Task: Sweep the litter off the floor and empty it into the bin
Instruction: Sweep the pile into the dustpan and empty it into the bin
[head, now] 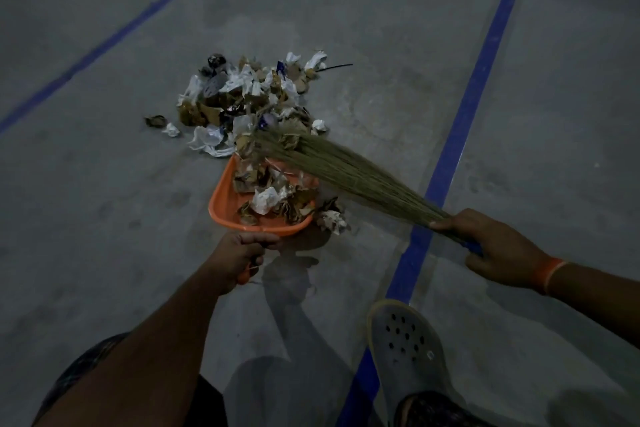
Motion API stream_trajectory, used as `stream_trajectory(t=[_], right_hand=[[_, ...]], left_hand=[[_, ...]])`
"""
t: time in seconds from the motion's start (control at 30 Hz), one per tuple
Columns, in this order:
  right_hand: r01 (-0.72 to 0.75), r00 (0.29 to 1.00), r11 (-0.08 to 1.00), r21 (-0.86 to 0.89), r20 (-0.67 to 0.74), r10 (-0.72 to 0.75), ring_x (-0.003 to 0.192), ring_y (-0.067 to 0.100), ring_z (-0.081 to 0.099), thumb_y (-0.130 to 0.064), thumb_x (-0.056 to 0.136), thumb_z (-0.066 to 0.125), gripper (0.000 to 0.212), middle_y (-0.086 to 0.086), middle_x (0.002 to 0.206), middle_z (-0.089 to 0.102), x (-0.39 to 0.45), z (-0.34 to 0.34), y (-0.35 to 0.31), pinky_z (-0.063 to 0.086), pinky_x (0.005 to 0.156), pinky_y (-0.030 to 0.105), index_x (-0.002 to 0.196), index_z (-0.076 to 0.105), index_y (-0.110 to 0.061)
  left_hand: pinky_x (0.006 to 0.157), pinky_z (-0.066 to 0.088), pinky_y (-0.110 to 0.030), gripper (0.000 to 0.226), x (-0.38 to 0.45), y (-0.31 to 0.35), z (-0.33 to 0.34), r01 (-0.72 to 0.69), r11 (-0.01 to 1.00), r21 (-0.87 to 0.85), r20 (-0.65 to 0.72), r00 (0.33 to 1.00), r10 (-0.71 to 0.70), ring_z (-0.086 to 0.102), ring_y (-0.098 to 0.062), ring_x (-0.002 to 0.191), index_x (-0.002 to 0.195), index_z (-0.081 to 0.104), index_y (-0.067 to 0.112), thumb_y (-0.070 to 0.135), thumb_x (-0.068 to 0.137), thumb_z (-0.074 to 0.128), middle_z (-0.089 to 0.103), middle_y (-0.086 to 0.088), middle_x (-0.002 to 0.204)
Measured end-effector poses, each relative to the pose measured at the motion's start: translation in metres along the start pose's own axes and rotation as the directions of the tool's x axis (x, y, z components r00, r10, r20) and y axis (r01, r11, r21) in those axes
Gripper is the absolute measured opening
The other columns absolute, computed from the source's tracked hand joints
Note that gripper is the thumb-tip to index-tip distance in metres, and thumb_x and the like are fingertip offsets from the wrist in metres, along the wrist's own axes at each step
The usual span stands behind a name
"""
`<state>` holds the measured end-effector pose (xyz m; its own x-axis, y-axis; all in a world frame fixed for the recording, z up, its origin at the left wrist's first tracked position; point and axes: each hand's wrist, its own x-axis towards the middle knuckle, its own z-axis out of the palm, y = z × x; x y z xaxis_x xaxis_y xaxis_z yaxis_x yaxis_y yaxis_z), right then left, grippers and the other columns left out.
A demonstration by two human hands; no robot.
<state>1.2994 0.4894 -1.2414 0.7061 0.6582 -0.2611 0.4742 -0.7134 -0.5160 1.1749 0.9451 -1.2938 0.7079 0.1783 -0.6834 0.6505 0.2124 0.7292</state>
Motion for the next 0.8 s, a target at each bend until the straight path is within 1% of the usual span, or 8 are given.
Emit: stream_trajectory(t=[0.1, 0.17, 0.27, 0.37, 0.43, 0.6, 0.7, 0.8], right_hand=[[0.04, 0.999, 0.991, -0.129, -0.023, -0.043, 0.086, 0.004, 0.051, 0.0, 0.071, 0.062, 0.083, -0.011, 0.118, 0.045, 0.001, -0.002, 0.003, 0.053, 0.067, 0.025, 0.139, 0.044, -0.044], [0.062, 0.997, 0.973, -0.222, -0.03, -0.071, 0.082, 0.008, 0.052, -0.001, 0.071, 0.062, 0.082, -0.007, 0.121, 0.046, 0.002, -0.007, 0.006, 0.05, 0.061, 0.023, 0.141, 0.044, -0.041], [0.086, 0.993, 0.939, -0.334, -0.044, -0.106, 0.075, 0.013, 0.054, -0.003, 0.068, 0.066, 0.081, 0.0, 0.123, 0.047, 0.006, -0.015, 0.007, 0.044, 0.055, 0.021, 0.139, 0.048, -0.036], [0.109, 0.99, 0.913, -0.394, -0.035, -0.133, 0.074, 0.013, 0.052, -0.003, 0.066, 0.068, 0.079, 0.004, 0.122, 0.049, 0.011, -0.021, 0.007, 0.037, 0.056, 0.017, 0.138, 0.051, -0.031], [0.103, 0.992, 0.908, -0.406, -0.025, -0.123, 0.073, 0.012, 0.05, -0.002, 0.066, 0.068, 0.079, 0.004, 0.122, 0.049, 0.011, -0.022, 0.007, 0.035, 0.056, 0.016, 0.138, 0.051, -0.031], [0.029, 0.999, 0.933, -0.36, -0.014, -0.036, 0.073, 0.012, 0.05, -0.003, 0.064, 0.069, 0.084, 0.001, 0.122, 0.046, -0.008, -0.018, 0.01, 0.039, 0.052, 0.017, 0.139, 0.048, -0.035], [-0.051, 0.999, 0.952, -0.302, -0.028, 0.044, 0.073, 0.011, 0.049, -0.004, 0.066, 0.069, 0.086, 0.0, 0.122, 0.045, -0.025, -0.007, 0.016, 0.044, 0.051, 0.019, 0.14, 0.042, -0.039], [-0.112, 0.992, 0.967, -0.227, -0.075, 0.097, 0.075, 0.012, 0.052, -0.002, 0.068, 0.069, 0.087, -0.002, 0.121, 0.043, -0.037, 0.002, 0.018, 0.048, 0.052, 0.024, 0.14, 0.04, -0.042]], left_hand=[[0.037, 0.029, -0.014, 0.037, 0.001, -0.001, -0.004, -0.007, 1.0, -0.018, -0.008, 1.0, 0.006, 0.046, -0.011, 0.046, 0.098, 0.074, 0.002, -0.016, 0.089, 0.043, 0.074, -0.01, 0.085], [0.037, 0.027, -0.014, 0.038, 0.001, 0.0, -0.008, -0.005, 1.0, -0.016, -0.027, 1.0, 0.004, 0.044, -0.01, 0.044, 0.097, 0.075, 0.003, -0.015, 0.09, 0.044, 0.072, -0.011, 0.079], [0.036, 0.028, -0.014, 0.04, -0.002, 0.002, -0.01, -0.01, 1.0, -0.015, -0.05, 0.999, 0.009, 0.044, -0.006, 0.04, 0.094, 0.075, 0.007, -0.015, 0.091, 0.042, 0.07, -0.004, 0.069], [0.033, 0.027, -0.013, 0.037, -0.005, 0.005, -0.009, -0.005, 1.0, -0.01, -0.049, 0.999, 0.005, 0.043, -0.004, 0.036, 0.099, 0.071, 0.003, -0.016, 0.092, 0.04, 0.066, 0.002, 0.057], [0.033, 0.025, -0.012, 0.036, -0.008, 0.005, -0.01, 0.007, 1.0, 0.027, -0.043, 0.999, -0.005, 0.041, -0.005, 0.035, 0.1, 0.071, 0.003, -0.015, 0.093, 0.04, 0.064, 0.002, 0.055], [0.039, 0.026, -0.016, 0.044, -0.019, -0.001, -0.022, 0.014, 0.991, 0.135, 0.006, 1.0, -0.015, 0.044, -0.01, 0.04, 0.088, 0.078, 0.008, -0.016, 0.091, 0.042, 0.071, -0.008, 0.076], [0.037, 0.023, -0.015, 0.038, -0.032, 0.001, -0.034, 0.019, 0.979, 0.203, 0.034, 0.999, -0.027, 0.036, -0.012, 0.036, 0.095, 0.075, 0.001, -0.016, 0.092, 0.042, 0.062, -0.01, 0.058], [0.035, 0.024, -0.014, 0.035, -0.041, 0.005, -0.048, 0.008, 0.971, 0.239, 0.06, 0.998, -0.023, 0.033, -0.012, 0.034, 0.096, 0.073, -0.003, -0.016, 0.093, 0.041, 0.053, -0.013, 0.052]])
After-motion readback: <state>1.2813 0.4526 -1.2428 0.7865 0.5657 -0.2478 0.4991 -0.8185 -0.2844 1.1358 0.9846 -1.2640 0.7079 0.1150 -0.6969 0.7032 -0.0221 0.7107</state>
